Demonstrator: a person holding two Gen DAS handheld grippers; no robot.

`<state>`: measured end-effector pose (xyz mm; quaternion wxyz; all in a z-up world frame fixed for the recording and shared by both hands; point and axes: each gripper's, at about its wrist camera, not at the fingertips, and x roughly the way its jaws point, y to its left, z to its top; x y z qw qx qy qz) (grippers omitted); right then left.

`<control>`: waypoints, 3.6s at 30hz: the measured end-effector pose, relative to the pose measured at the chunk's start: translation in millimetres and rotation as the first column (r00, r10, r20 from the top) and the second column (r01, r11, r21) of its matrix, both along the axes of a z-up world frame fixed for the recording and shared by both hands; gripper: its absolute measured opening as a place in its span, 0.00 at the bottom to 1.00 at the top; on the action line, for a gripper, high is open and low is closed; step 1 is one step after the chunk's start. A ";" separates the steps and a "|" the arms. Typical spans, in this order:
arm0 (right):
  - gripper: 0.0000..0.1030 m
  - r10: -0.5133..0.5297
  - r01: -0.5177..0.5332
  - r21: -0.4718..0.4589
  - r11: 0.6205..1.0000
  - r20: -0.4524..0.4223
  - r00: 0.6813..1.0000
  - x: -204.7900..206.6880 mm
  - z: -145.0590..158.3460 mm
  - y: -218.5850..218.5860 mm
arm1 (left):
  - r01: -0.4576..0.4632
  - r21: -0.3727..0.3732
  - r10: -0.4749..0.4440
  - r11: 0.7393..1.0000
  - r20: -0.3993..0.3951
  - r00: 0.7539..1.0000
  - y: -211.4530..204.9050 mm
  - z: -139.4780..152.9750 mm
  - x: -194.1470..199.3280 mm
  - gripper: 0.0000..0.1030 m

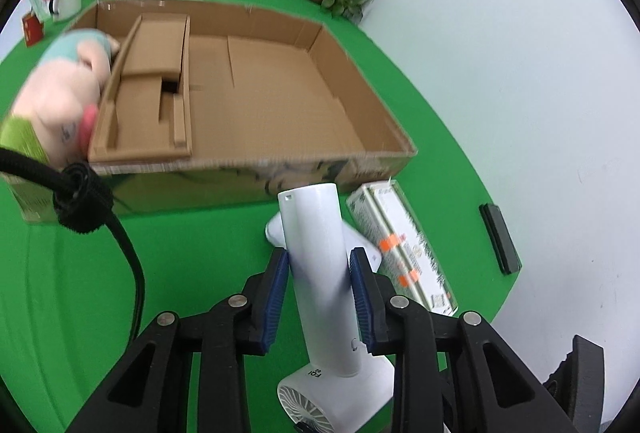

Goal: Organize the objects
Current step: 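Grasp the fan handle with the left gripper while the right gripper holds the fan head, then carry the white fan over the large box with the right gripper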

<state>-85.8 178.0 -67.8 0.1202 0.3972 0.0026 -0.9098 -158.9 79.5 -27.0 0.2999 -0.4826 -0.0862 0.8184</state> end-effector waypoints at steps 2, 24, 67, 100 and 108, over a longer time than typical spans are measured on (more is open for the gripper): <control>0.55 -0.003 0.003 -0.003 1.000 -0.018 1.000 -5.3 5.7 -0.3 | -0.007 -0.003 0.007 1.000 -0.032 0.999 -3.1 12.9 -1.8 0.28; 0.53 -0.026 0.020 -0.045 0.999 -0.145 0.989 -79.1 60.0 1.5 | -0.021 -0.037 0.014 0.999 -0.188 0.982 15.8 103.3 -72.4 0.27; 0.53 0.106 -0.050 -0.196 0.979 0.282 0.954 -227.3 -7.0 22.7 | -0.029 -0.233 0.065 0.972 0.148 0.987 60.0 -34.9 -290.7 0.28; 0.31 0.147 -0.087 -0.181 0.980 0.355 0.923 -264.8 -17.0 17.9 | -0.114 -0.219 0.128 0.969 0.049 0.991 -40.1 -22.9 -171.2 0.29; 0.30 0.008 0.068 -0.205 0.976 0.352 0.936 -250.6 -17.7 26.1 | -0.128 -0.239 0.146 0.963 0.059 0.988 -40.9 -25.1 -157.7 0.29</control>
